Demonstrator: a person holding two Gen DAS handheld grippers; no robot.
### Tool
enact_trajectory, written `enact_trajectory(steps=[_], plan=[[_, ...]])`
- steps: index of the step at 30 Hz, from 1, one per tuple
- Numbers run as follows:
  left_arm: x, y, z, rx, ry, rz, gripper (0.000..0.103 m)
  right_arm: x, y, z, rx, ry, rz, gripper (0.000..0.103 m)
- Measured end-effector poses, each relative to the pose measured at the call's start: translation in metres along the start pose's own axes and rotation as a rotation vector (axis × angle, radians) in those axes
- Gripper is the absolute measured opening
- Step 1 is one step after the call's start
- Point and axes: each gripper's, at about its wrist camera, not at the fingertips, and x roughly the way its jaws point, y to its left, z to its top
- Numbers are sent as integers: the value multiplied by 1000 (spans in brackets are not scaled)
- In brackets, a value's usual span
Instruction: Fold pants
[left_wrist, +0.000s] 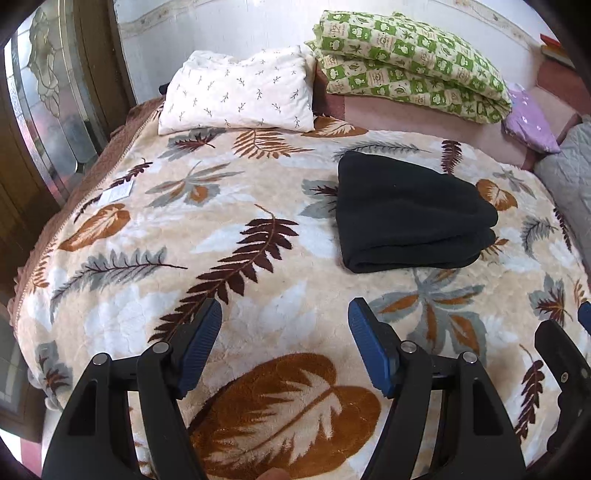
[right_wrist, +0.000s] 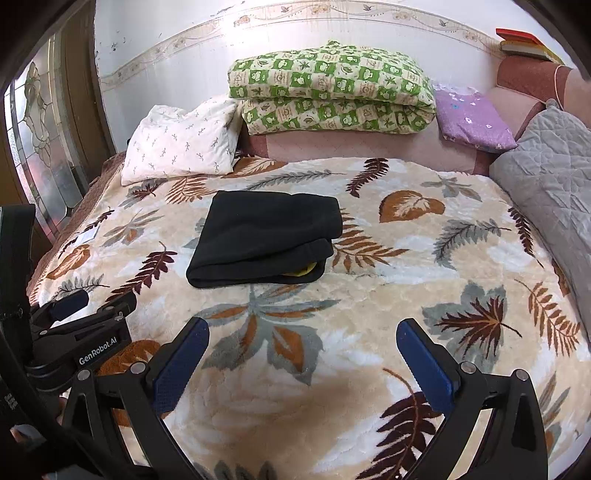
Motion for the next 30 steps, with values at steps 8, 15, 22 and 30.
enact_trajectory(steps=[8,15,22,30], plan=[[1,0,-2,1,15,-27,71,-7,3,2,5,-14,-15,102],[-2,-3,1,5,13,-50,71,-9,2,2,4,-16,-33,102],[-4,-7,1,15,16,-72,71,-11,1,1,-2,-13,-32,102],[-12,-12,2,23,-22,-79,71,-10,0,0,-3,-5,-34,102]])
